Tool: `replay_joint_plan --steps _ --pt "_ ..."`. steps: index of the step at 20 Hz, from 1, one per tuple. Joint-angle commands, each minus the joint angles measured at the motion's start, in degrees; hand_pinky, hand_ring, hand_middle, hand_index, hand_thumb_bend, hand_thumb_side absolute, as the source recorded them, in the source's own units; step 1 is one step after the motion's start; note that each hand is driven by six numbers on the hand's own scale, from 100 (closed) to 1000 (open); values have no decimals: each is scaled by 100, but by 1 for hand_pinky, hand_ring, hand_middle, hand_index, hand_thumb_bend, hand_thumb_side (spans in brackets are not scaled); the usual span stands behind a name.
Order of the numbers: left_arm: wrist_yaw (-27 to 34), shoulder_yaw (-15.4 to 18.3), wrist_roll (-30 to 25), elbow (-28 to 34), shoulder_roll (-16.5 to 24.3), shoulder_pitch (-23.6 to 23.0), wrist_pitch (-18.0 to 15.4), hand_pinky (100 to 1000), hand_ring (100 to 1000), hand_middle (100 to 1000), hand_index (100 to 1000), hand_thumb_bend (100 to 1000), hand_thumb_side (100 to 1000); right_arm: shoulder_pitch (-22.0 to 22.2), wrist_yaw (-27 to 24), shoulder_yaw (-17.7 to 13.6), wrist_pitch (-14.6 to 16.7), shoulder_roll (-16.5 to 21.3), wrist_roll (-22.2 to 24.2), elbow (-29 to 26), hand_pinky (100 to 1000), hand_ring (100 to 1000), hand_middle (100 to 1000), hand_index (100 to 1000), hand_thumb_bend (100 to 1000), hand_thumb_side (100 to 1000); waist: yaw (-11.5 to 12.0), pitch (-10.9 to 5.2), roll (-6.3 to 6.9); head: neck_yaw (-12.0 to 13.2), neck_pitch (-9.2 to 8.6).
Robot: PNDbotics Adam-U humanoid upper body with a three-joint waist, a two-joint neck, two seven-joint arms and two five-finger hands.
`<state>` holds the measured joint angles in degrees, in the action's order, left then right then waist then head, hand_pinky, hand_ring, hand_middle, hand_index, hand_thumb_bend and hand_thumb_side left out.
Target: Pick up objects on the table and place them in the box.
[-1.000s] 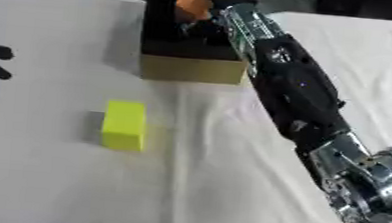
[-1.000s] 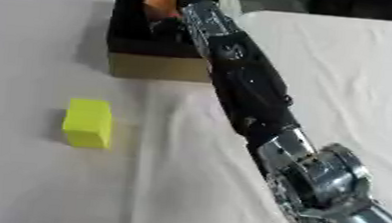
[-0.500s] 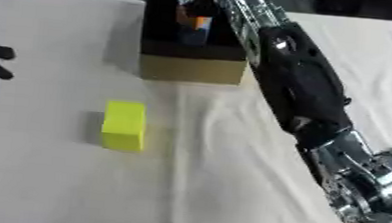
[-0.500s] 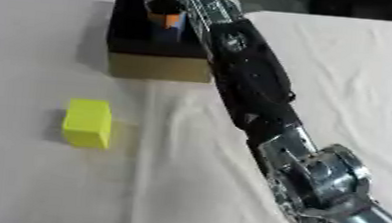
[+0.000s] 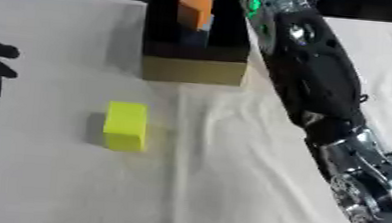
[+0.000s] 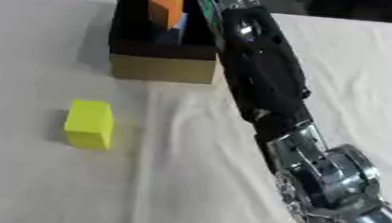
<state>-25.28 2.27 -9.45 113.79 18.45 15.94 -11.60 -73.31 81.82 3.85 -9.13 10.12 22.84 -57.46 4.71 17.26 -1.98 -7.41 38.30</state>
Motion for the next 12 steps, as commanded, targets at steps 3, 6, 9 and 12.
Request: replay_joint_plan --steps 3,6,9,12 --pt "-59 -67 133 80 468 276 -30 714 626 693 797 100 887 191 -659 157 231 482 -41 -1230 923 969 831 959 100 935 -32 -117 67 80 37" --pt "-218 -179 250 80 804 505 -7 720 641 698 800 100 893 415 -1107 231 307 654 -151 -1889 923 972 833 964 100 916 -71 -118 97 125 62" --pt "-554 -354 278 80 1213 730 85 728 665 702 803 100 942 581 -1479 277 301 803 -228 -2377 915 963 814 956 100 948 -109 -121 126 161 82" --pt "-868 -663 202 80 1738 948 197 735 685 707 805 100 977 708 -1747 287 193 926 -408 -2751 908 957 811 948 100 1000 -147 -116 160 192 100"
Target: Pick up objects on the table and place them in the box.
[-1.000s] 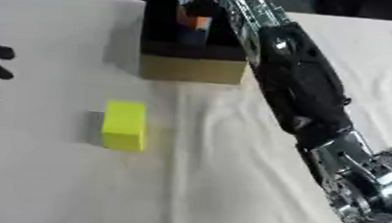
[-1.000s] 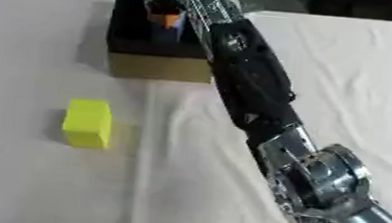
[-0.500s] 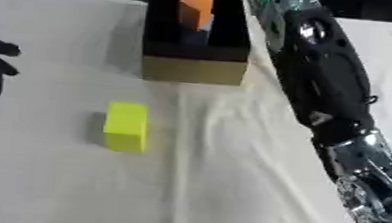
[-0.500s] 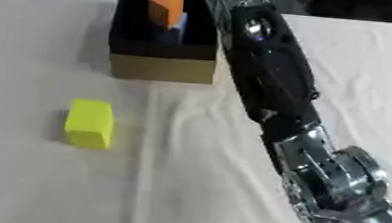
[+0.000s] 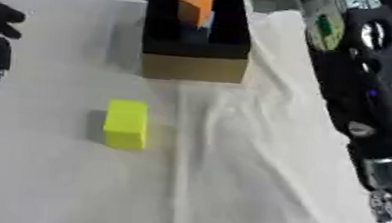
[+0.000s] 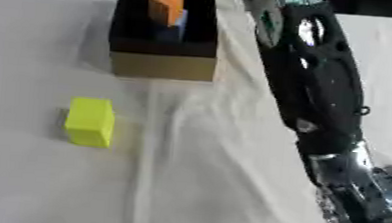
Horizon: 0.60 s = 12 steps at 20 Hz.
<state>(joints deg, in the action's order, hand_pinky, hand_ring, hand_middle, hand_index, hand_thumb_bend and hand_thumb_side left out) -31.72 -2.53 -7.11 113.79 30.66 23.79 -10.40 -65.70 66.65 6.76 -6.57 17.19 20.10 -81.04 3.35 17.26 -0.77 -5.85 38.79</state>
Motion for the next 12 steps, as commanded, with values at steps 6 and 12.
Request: replay_joint_plan --steps 6,12 --pt "-422 -911 -424 80 1456 648 162 747 717 722 817 100 1000 192 -573 4 -339 423 -502 -892 907 957 808 933 100 1000 -49 -89 95 72 76" --pt "-17 -1594 -1205 80 1806 1184 627 760 741 742 835 142 1000 322 -650 16 -439 479 -619 -1138 907 958 810 929 100 1000 -95 -76 141 78 114"
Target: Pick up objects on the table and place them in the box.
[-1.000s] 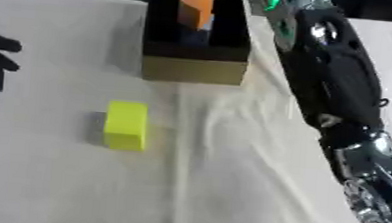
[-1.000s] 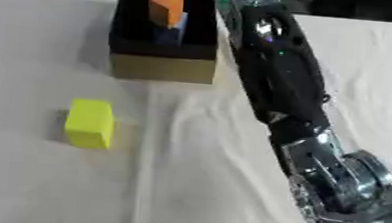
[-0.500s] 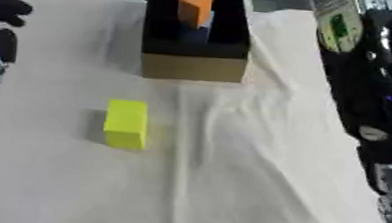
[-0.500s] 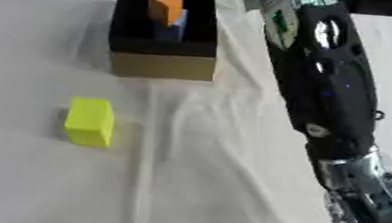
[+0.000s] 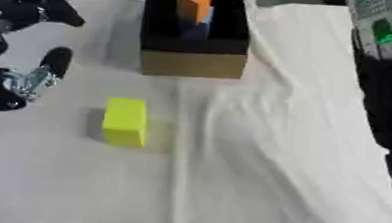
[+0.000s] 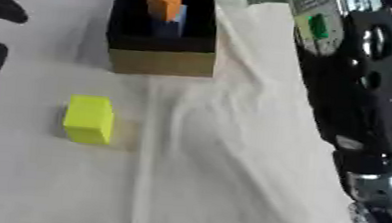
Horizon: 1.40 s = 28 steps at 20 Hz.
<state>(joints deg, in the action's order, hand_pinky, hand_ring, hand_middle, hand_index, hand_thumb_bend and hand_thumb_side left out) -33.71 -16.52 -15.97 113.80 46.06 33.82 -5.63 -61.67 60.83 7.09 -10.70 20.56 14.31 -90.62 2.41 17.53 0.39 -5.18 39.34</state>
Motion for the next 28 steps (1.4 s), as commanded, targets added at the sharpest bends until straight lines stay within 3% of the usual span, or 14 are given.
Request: replay_joint_plan --steps 1,6,10,15,19,21,24,28 --pt "263 -291 -509 80 286 263 215 766 748 747 838 187 1000 -73 -69 -18 -30 140 -38 -200 907 957 810 928 100 1000 -6 -104 32 8 62" --pt "447 -688 -1456 80 378 598 371 785 774 762 849 403 1000 -44 -60 -17 -29 131 -7 -249 908 955 811 927 100 1000 -32 -115 62 -18 63" --pt "446 -891 -2000 80 367 789 421 794 793 764 866 502 1000 -17 -32 -19 -24 119 30 -255 908 953 811 924 100 1000 -30 -123 83 -39 56" --pt "731 -1026 -2479 80 248 892 970 806 810 782 870 521 1000 4 1 -11 -14 105 65 -261 908 952 810 922 100 1000 -29 -135 92 -46 74" --pt "661 -1049 -2708 80 195 900 1316 822 830 793 875 598 1000 30 -2 -26 -20 91 99 -266 908 949 808 919 100 1000 -32 -145 98 -51 95" --pt "564 -1066 -2810 67 166 916 1333 831 844 820 896 576 978 43 -2 -32 -21 77 123 -267 907 947 807 917 100 1000 -33 -150 104 -47 103" --pt "465 -1073 -2898 -37 104 945 1246 834 854 840 923 535 876 67 3 -62 -41 54 134 -278 906 945 803 916 100 1000 -41 -155 109 -39 105" --pt "281 -1050 -2832 -250 25 998 1027 842 864 851 937 603 887 95 -9 -84 -62 40 136 -294 906 943 800 913 100 1000 -54 -154 115 -36 101"
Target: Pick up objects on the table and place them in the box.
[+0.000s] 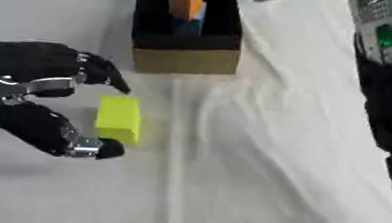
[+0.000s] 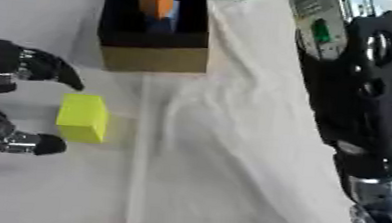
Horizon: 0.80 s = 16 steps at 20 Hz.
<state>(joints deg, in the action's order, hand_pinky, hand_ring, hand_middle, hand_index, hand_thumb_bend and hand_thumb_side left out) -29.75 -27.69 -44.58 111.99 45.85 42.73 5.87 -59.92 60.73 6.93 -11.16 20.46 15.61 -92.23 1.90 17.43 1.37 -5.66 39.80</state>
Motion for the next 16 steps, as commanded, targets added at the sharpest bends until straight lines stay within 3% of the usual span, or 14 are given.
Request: replay_joint_plan --steps 1,3,10,16 --pt "-161 64 54 -127 31 119 -189 842 865 852 938 624 903 -74 -4 -74 -19 45 3 -142 906 943 799 913 100 1000 -6 -143 20 14 54" --pt "-277 59 108 -251 5 149 -316 842 866 855 939 652 896 -63 -17 -83 -23 35 1 -158 905 942 795 910 100 1000 -16 -138 25 17 48" --pt "-686 33 367 -900 -143 208 -646 842 879 868 949 606 783 -59 -64 -105 -41 12 22 -179 905 940 785 905 100 1000 -74 -103 21 21 19" --pt "-893 26 540 -1421 -302 263 -755 842 883 867 949 596 790 -59 -103 -125 -51 -16 36 -206 905 940 781 904 100 1000 -108 -69 15 47 -20"
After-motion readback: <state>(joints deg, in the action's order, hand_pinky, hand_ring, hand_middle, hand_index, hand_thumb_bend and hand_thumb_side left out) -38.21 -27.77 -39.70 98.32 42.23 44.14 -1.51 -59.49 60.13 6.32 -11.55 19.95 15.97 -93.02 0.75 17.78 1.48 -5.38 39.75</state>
